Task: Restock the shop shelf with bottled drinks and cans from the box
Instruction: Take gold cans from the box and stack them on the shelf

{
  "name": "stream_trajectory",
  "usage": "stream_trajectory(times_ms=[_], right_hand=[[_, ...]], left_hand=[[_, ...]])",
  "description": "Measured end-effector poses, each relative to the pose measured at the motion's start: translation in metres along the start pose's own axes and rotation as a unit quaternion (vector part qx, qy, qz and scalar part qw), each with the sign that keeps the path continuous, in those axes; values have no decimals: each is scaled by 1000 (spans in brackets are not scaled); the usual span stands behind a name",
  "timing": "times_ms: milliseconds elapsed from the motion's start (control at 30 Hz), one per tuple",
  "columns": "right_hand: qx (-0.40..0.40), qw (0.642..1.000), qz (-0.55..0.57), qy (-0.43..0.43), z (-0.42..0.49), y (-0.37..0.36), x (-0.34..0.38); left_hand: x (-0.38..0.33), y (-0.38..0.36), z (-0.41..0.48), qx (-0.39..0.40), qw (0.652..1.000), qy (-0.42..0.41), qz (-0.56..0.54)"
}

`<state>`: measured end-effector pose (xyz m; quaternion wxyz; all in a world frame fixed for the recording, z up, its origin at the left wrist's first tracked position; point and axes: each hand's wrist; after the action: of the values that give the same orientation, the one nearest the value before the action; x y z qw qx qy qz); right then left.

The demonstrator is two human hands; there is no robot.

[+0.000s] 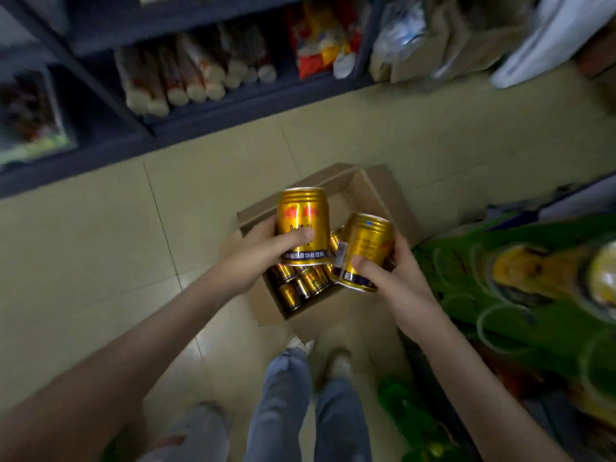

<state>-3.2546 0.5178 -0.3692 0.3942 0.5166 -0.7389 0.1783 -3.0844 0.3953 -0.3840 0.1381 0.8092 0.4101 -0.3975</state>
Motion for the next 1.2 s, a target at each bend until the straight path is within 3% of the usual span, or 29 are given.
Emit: stream_trajectory(times_ms=[200, 400, 700, 833, 1200], right_hand=[[-99, 986, -2, 134, -147, 44, 67], [-197, 952, 24, 235, -299, 103, 77], [-283, 913, 58, 288, -584, 198, -35], [-390, 867, 80, 300, -683, 245, -70], [-570, 747, 100, 328, -845, 344, -103]], left_hand=[[-100, -59, -109, 157, 982, -64, 83], [-156, -152, -228, 249, 933, -174, 192], [-83, -340, -432, 389, 858, -239, 234], [-72, -435, -513, 458, 817, -256, 241], [-64, -620, -629, 580, 699, -317, 274]])
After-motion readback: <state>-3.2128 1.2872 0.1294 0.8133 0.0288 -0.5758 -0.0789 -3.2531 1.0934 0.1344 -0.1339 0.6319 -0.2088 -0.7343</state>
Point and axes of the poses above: each hand's wrist, its own z-axis towards the middle knuckle, its own y-axis out of the back of the hand, x = y × z, and after that the axes turned 1 degree about y, right-handed
